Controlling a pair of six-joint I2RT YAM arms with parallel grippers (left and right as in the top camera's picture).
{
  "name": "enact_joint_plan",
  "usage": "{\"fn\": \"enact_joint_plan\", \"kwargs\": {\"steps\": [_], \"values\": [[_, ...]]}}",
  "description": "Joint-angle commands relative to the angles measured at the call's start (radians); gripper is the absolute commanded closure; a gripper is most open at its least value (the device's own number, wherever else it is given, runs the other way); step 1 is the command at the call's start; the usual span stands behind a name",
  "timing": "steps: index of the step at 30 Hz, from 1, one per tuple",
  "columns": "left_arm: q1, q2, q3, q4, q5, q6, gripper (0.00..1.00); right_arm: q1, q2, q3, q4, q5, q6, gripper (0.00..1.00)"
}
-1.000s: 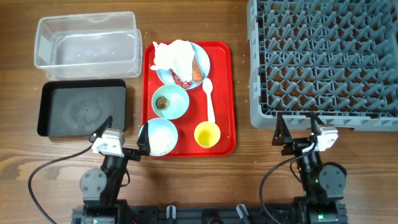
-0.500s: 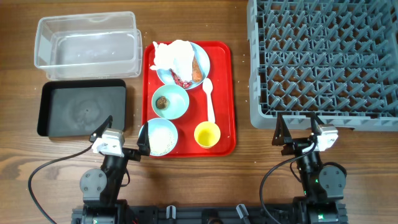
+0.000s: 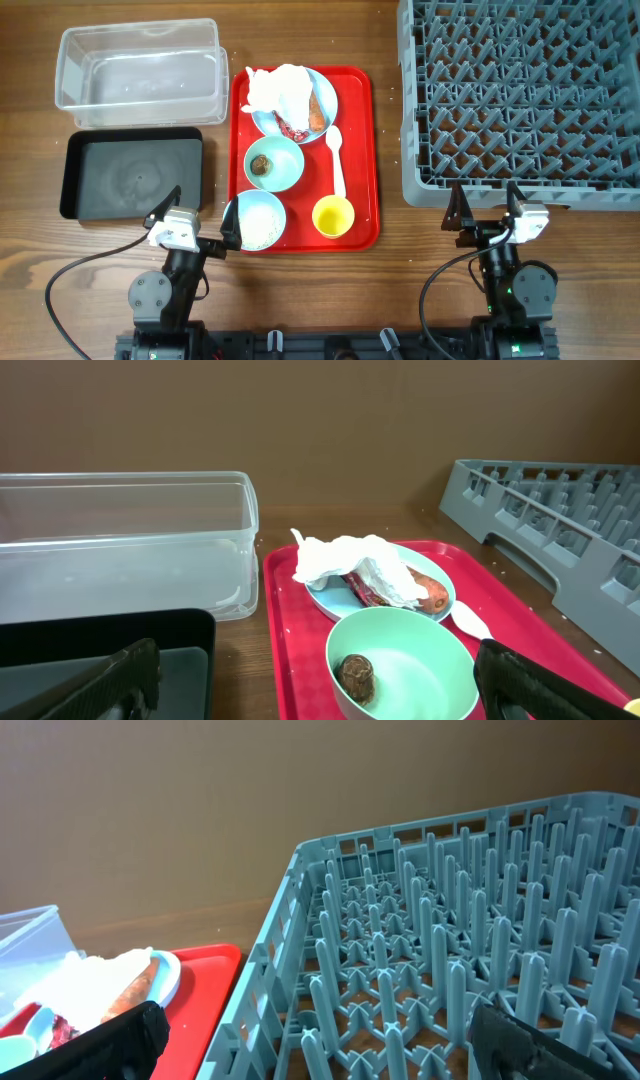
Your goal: Sort waste into correct bins and load items into the dishwasher rack
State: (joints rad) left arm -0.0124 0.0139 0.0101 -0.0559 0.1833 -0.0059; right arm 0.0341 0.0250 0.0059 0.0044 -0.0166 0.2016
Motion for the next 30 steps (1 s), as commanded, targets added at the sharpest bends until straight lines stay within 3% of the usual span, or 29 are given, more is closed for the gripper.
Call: {"fn": "enact_joint_plan", "kwargs": {"steps": [1,5,10,16,19,23,30], "values": [[-0.005,-0.005,-0.005,-0.001,0.006,-0.010,0.00,-0.001,0.005,-0.001,0.031,0.026,0.048,0.00],[-0.005,-0.005,-0.005,0.050,0.005,-0.010,0.00,-0.001,0.005,0.000,0.204,0.084,0.030,0.00],[-0.005,-0.005,0.016,0.286,-0.052,-0.010,0.00,-0.001,0.005,0.002,0.528,0.199,-0.096,0.00],[-0.005,0.085,0.223,0.246,-0.145,0.002,0.00,-0.001,0.006,0.063,0.590,0.230,-0.101,0.00],[-0.005,0.225,0.356,0.133,-0.171,0.002,0.00,-0.001,0.025,0.099,0.590,0.230,-0.131,0.00],[-0.005,0.536,0.635,-0.085,-0.150,0.001,0.00,-0.001,0.126,0.212,0.534,0.163,-0.149,0.00],[-0.005,1.088,1.275,-0.651,-0.133,0.002,0.00,-0.001,0.541,0.634,0.114,-0.028,-0.179,0.00]]}}
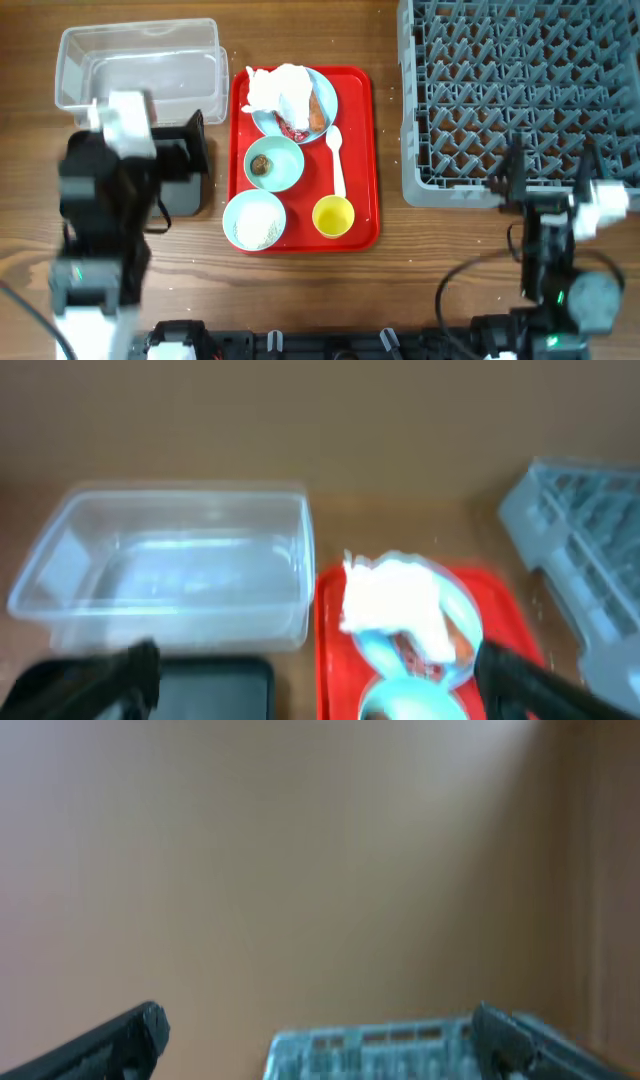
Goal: Sort waste into correct bins and load items into the dishwasher rack
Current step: 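Move the left gripper over the white tissue on the blue plate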
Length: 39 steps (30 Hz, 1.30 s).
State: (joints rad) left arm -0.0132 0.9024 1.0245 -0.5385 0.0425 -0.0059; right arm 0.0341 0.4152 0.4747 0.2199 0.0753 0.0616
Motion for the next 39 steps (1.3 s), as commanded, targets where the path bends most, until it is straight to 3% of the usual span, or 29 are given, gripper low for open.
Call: {"fn": "enact_joint_plan", "kwargs": {"steps": [1,8,12,16,19,24,28,32,39], "values": [[-0.005,0.256,0.329,-0.233,0.008,0.002,0.00,-0.001,0.203,0.227,-0.164,-0.137,-0.039,0.00],[-0.005,0.695,0.777,-0.703,0.020,-0.063,0.00,-0.001,0.698,0.756,-0.755,-0.262,-0.035,0.00],[-0.005,0.825,0.805,-0.798,0.026,-0.061,0.00,-0.001,0.935,0.963,-1.023,-0.348,-0.035,0.00],[-0.005,0.892,0.805,-0.770,0.097,-0.059,0.00,-0.001,1.037,0.974,-1.045,-0.372,0.006,0.00],[-0.013,0.903,0.805,-0.662,0.212,-0.059,0.00,-0.001,1.078,0.974,-1.054,-0.372,0.072,0.00],[-0.102,0.964,0.835,-0.548,0.098,-0.085,0.00,-0.001,1.080,0.974,-1.081,-0.372,0.072,0.00],[-0.149,1.107,0.914,-0.527,0.092,-0.084,0.00,-0.001,1.080,0.974,-1.118,-0.372,0.072,0.00],[-0.198,1.238,0.958,-0.462,-0.014,-0.080,0.00,-0.001,1.080,0.974,-1.146,-0.372,0.071,0.00],[-0.234,1.367,0.957,-0.411,-0.021,-0.081,0.00,-0.001,1.080,0.974,-1.168,-0.372,0.069,0.00]]}}
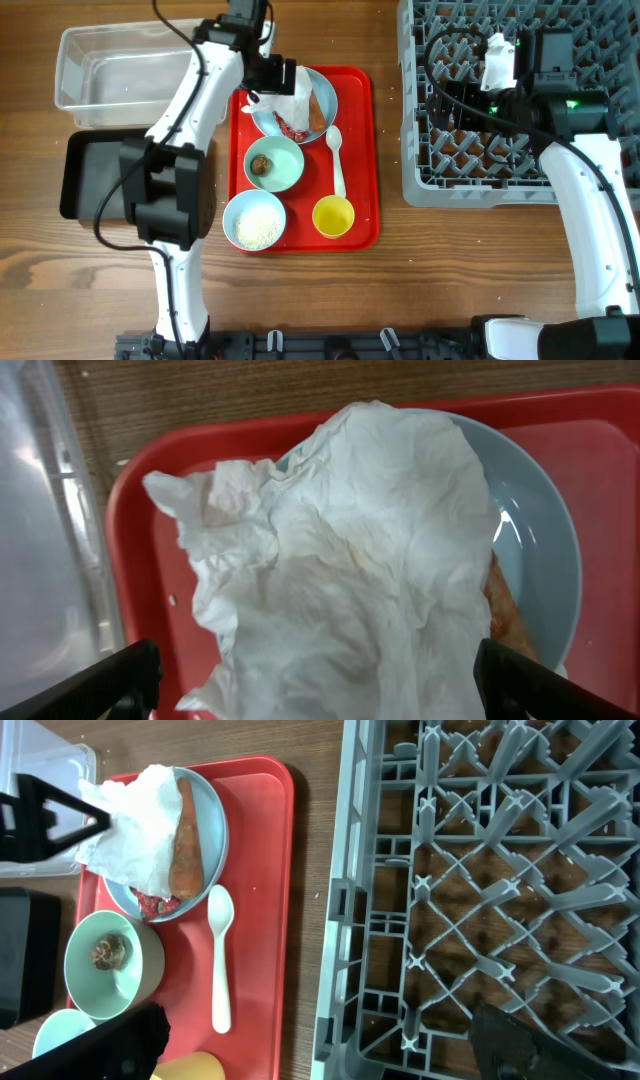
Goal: Sort waste into correct bins and load items into the dishwasher rack
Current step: 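Move the left gripper over the white tissue on the blue plate, then grasp the white tissue with the left gripper and drop it into the clear bin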
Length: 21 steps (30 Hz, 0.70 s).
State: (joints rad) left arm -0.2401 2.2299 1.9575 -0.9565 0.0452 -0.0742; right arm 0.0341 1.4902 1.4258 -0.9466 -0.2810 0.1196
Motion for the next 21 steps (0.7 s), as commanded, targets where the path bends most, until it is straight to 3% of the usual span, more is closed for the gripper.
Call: {"fn": "enact_joint_plan", "kwargs": {"steps": [1,11,12,15,16,18,21], "values": [[-0.007,0.054,0.024,0.005,-0.017,-0.013,0.00,-0.001,0.005,0.023,-0.003,-0.016,0.011,0.00],[-0.040,0.145,0.023,0.019,-0.002,-0.009,0.00,-0.001,0.005,0.023,-0.008,-0.015,0.011,0.00],[-0.048,0.153,0.023,0.027,-0.002,-0.009,0.02,-0.001,0.005,0.023,-0.008,-0.015,0.011,0.00],[-0.068,0.181,0.023,0.045,-0.002,-0.009,0.22,-0.001,0.005,0.023,-0.010,-0.015,0.011,0.00],[-0.073,0.189,0.023,0.045,-0.002,-0.009,0.34,-0.001,0.005,0.023,-0.012,-0.015,0.011,0.00],[-0.081,0.204,0.023,0.044,-0.004,-0.009,0.47,-0.001,0.005,0.023,-0.015,-0.015,0.011,0.00],[-0.079,0.206,0.023,0.043,-0.042,-0.010,0.39,-0.001,0.005,0.023,-0.016,-0.015,0.011,0.00]]}}
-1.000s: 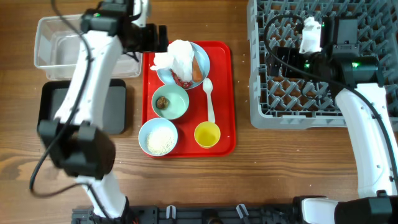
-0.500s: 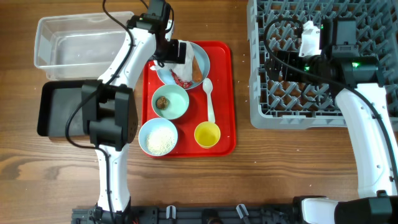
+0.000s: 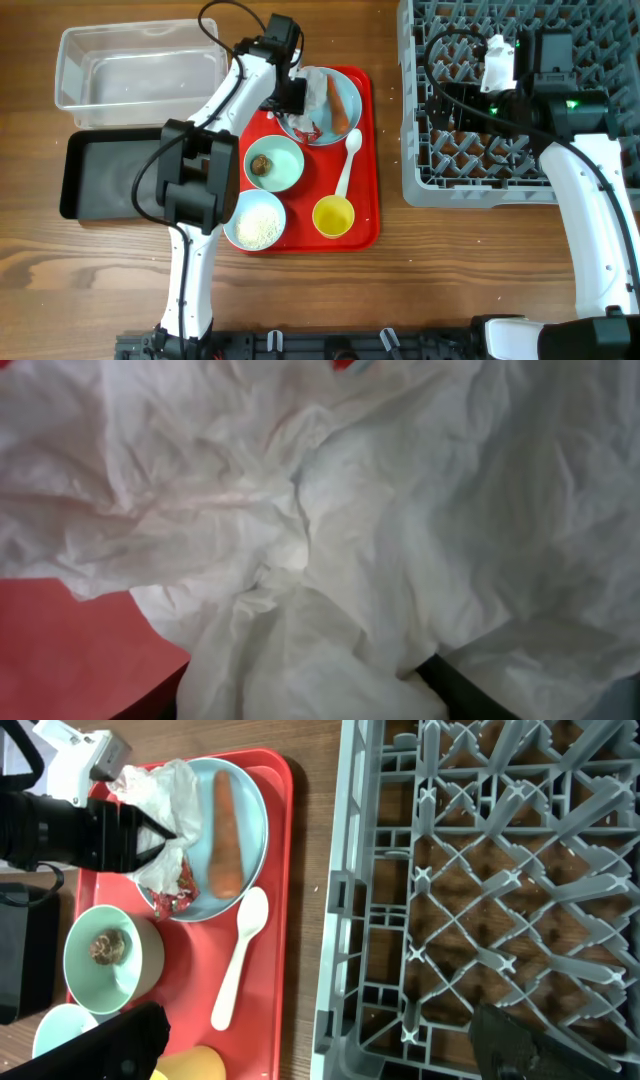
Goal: Sort waste into correct bins and load items into the dishwasher rack
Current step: 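Grasp the white tissue with the left gripper and drop it into the clear bin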
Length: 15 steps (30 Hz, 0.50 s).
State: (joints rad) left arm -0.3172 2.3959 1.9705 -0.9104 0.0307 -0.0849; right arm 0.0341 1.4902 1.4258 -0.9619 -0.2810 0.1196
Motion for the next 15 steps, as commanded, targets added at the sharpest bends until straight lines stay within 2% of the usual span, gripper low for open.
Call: {"fn": "enact_joint_plan", "kwargs": {"steps": [1,5,10,15], "values": [[0.000,0.040,0.010,-0.007,-0.041,0.001,0.36,-0.001,0.005,0.023,-0.001,-0.015,0.012,0.00],[0.016,0.028,0.016,-0.049,-0.105,0.000,0.40,-0.001,0.005,0.023,0.000,-0.015,0.011,0.00],[0.043,-0.015,0.033,-0.073,-0.111,-0.002,0.55,-0.001,0.005,0.023,-0.001,-0.016,0.012,0.00],[0.052,-0.094,0.033,-0.059,-0.111,-0.002,0.89,-0.001,0.005,0.023,0.000,-0.015,0.014,0.00]]}}
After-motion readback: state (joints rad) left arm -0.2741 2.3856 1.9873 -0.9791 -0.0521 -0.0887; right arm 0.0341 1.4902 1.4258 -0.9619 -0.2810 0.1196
